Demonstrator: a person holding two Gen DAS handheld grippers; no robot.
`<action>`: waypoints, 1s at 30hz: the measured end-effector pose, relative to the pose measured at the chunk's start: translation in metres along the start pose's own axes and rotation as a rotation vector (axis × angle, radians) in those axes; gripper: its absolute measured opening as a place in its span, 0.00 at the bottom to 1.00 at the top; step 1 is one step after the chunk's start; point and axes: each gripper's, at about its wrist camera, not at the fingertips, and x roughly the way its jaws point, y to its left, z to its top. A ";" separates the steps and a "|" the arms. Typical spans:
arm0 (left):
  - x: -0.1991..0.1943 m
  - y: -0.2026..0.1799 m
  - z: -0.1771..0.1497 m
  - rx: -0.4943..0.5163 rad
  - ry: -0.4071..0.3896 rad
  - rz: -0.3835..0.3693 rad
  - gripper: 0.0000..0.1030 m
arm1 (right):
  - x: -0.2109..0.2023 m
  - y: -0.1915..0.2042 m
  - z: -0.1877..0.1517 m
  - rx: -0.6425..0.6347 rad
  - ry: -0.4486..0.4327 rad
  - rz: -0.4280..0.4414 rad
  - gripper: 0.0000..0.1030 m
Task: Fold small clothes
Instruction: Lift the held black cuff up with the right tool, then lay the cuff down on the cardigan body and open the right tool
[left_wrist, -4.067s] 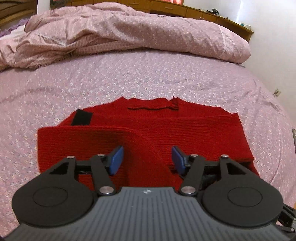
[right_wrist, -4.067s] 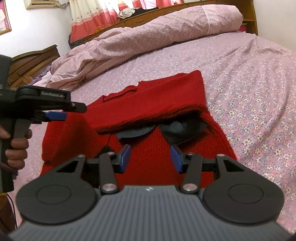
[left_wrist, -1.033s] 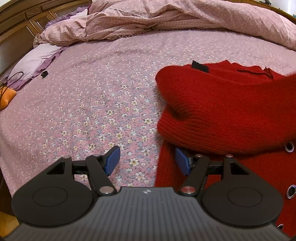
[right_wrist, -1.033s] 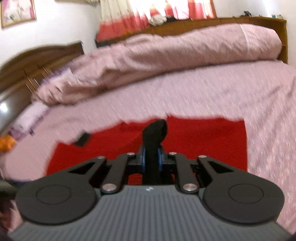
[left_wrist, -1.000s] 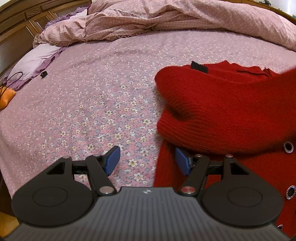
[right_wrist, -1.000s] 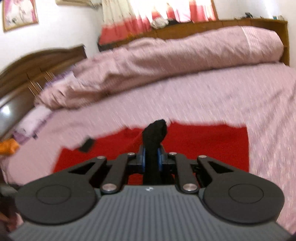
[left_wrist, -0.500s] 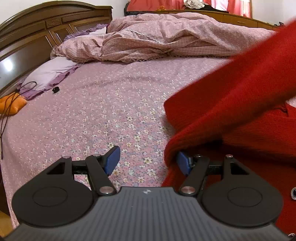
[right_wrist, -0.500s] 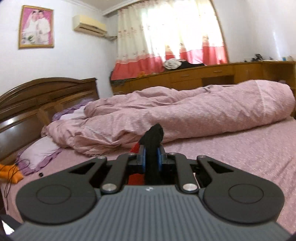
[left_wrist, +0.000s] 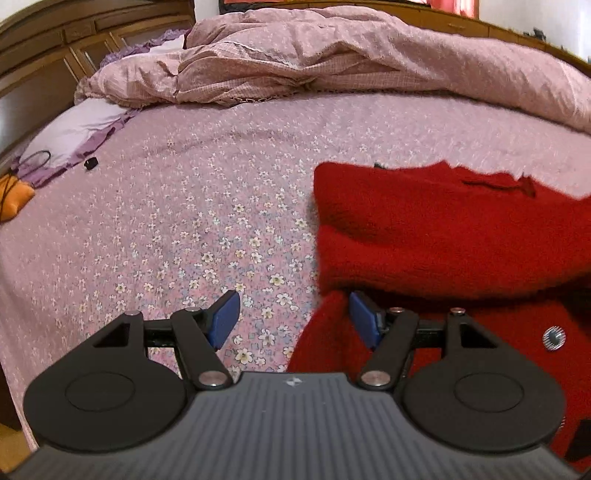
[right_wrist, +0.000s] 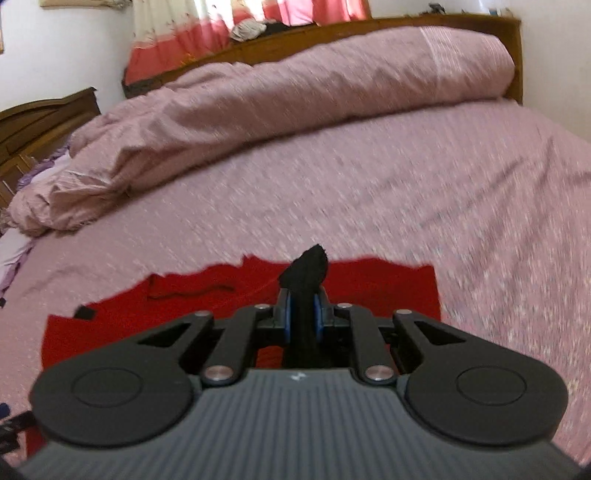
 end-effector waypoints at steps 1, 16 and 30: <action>-0.004 0.000 0.002 -0.010 -0.008 -0.008 0.69 | 0.000 -0.001 -0.002 0.005 0.004 0.001 0.15; 0.015 -0.058 0.039 0.097 -0.128 -0.122 0.69 | -0.019 -0.017 -0.016 0.067 -0.059 -0.089 0.15; 0.077 -0.069 0.046 0.118 -0.064 -0.096 0.69 | 0.005 -0.035 -0.028 0.068 -0.033 -0.161 0.15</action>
